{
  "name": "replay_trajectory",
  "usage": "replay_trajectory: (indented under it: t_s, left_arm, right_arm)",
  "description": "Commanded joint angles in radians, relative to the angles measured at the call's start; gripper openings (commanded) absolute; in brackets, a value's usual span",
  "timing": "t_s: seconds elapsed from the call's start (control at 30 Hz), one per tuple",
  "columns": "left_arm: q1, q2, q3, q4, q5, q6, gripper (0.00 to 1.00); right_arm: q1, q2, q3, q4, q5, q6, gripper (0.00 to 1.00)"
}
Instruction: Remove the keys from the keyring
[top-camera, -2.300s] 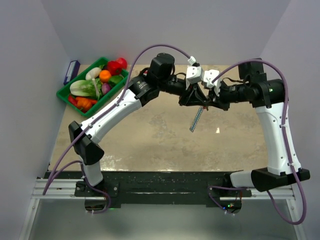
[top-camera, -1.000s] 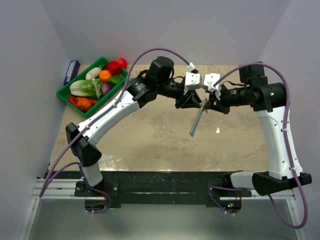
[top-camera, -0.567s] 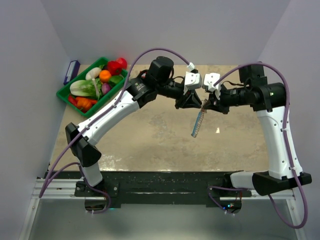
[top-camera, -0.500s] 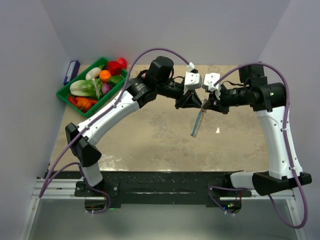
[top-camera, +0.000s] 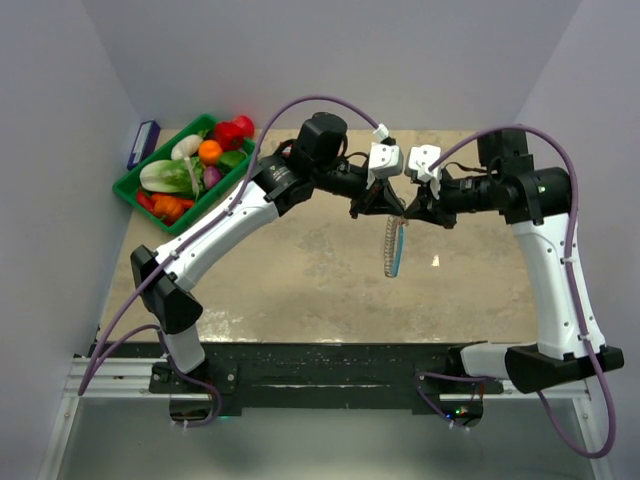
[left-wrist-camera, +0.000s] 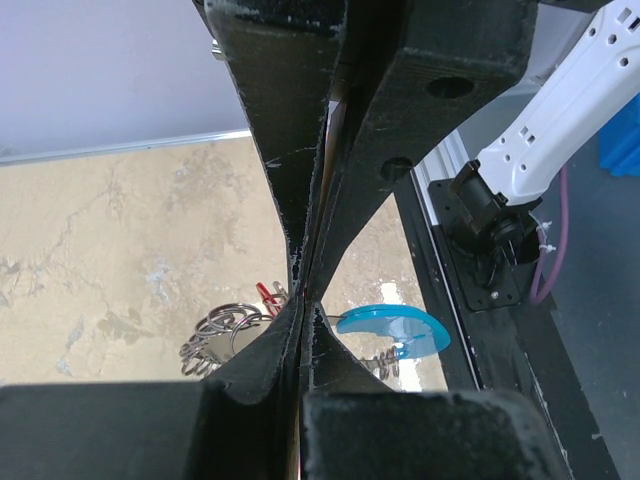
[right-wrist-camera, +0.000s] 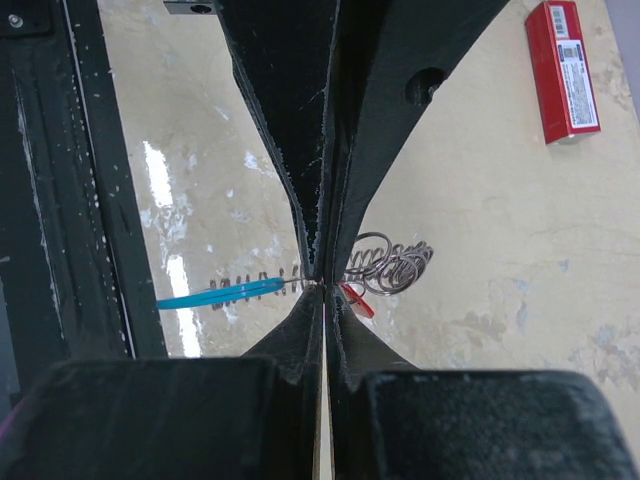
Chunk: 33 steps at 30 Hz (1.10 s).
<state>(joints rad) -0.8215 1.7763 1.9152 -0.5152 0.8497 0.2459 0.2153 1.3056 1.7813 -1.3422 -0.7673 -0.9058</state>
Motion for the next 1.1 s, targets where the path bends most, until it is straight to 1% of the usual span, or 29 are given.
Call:
replay_trajectory:
  t_s: [0.0, 0.07, 0.23, 0.27, 0.3, 0.33, 0.4, 0.43, 0.5, 0.57, 0.6, 0.63, 0.7, 0.73, 0.77, 0.83, 0.87, 0.93, 0.97, 1.0, 1.03, 1.07]
  left_arm:
    - [-0.015, -0.012, 0.008, 0.035, 0.034, -0.007, 0.00]
    - [-0.018, -0.011, 0.008, 0.032, 0.023, -0.005, 0.00]
    - [-0.008, -0.028, -0.005, 0.059, 0.009, -0.042, 0.00]
    - [-0.004, -0.031, -0.007, 0.072, 0.009, -0.062, 0.00]
    - [0.010, -0.034, -0.013, 0.101, 0.021, -0.103, 0.00]
    - [0.018, -0.038, -0.016, 0.118, 0.031, -0.124, 0.00]
    - [0.036, -0.046, -0.021, 0.145, 0.040, -0.158, 0.00]
    - [0.042, -0.048, -0.024, 0.153, 0.045, -0.168, 0.00]
    - [0.064, -0.058, -0.039, 0.184, 0.075, -0.201, 0.00]
    - [0.082, -0.066, -0.070, 0.243, 0.109, -0.238, 0.00]
    - [0.100, -0.075, -0.082, 0.269, 0.141, -0.296, 0.00]
    - [0.108, -0.080, -0.093, 0.291, 0.155, -0.318, 0.00]
    - [0.128, -0.090, -0.120, 0.354, 0.199, -0.382, 0.00]
    - [0.134, -0.094, -0.130, 0.375, 0.213, -0.405, 0.00]
    - [0.139, -0.095, -0.146, 0.423, 0.228, -0.459, 0.00]
    - [0.145, -0.098, -0.163, 0.478, 0.278, -0.517, 0.00]
    - [0.147, -0.098, -0.183, 0.573, 0.294, -0.601, 0.00]
    - [0.147, -0.094, -0.211, 0.682, 0.344, -0.706, 0.00]
    - [0.147, -0.094, -0.244, 0.804, 0.356, -0.814, 0.00]
    - [0.145, -0.092, -0.261, 0.864, 0.376, -0.862, 0.00]
    - [0.147, -0.091, -0.275, 0.920, 0.382, -0.905, 0.00]
    - [0.147, -0.089, -0.300, 1.008, 0.387, -0.975, 0.00]
  right_arm:
    - [0.004, -0.032, 0.006, 0.072, -0.061, 0.025, 0.00]
    - [0.002, -0.032, 0.012, 0.074, -0.066, 0.025, 0.00]
    - [0.002, -0.091, -0.029, 0.172, -0.027, 0.074, 0.01]
    - [0.002, -0.103, -0.043, 0.182, -0.023, 0.087, 0.10]
    - [0.001, -0.112, -0.049, 0.208, -0.020, 0.096, 0.16]
    - [-0.005, -0.127, -0.057, 0.218, -0.021, 0.113, 0.26]
    - [-0.025, -0.138, -0.054, 0.225, -0.041, 0.114, 0.31]
    - [-0.036, -0.140, -0.046, 0.227, -0.064, 0.120, 0.36]
    - [-0.082, -0.149, -0.040, 0.230, -0.101, 0.120, 0.40]
    - [-0.114, -0.152, -0.049, 0.232, -0.157, 0.116, 0.41]
    - [-0.141, -0.155, -0.059, 0.229, -0.176, 0.110, 0.40]
    - [-0.149, -0.155, -0.081, 0.221, -0.196, 0.087, 0.38]
    - [-0.156, -0.155, -0.115, 0.213, -0.234, 0.068, 0.36]
    - [-0.156, -0.160, -0.158, 0.221, -0.250, 0.061, 0.36]
    - [-0.156, -0.164, -0.183, 0.232, -0.262, 0.061, 0.36]
    - [-0.156, -0.187, -0.261, 0.288, -0.296, 0.064, 0.37]
    - [-0.154, -0.196, -0.282, 0.313, -0.312, 0.074, 0.37]
    - [-0.151, -0.227, -0.331, 0.374, -0.339, 0.093, 0.40]
    - [-0.148, -0.239, -0.347, 0.406, -0.339, 0.119, 0.41]
    - [-0.148, -0.250, -0.364, 0.472, -0.345, 0.143, 0.41]
    - [-0.146, -0.273, -0.393, 0.494, -0.354, 0.171, 0.42]
    - [-0.148, -0.285, -0.411, 0.527, -0.360, 0.203, 0.42]
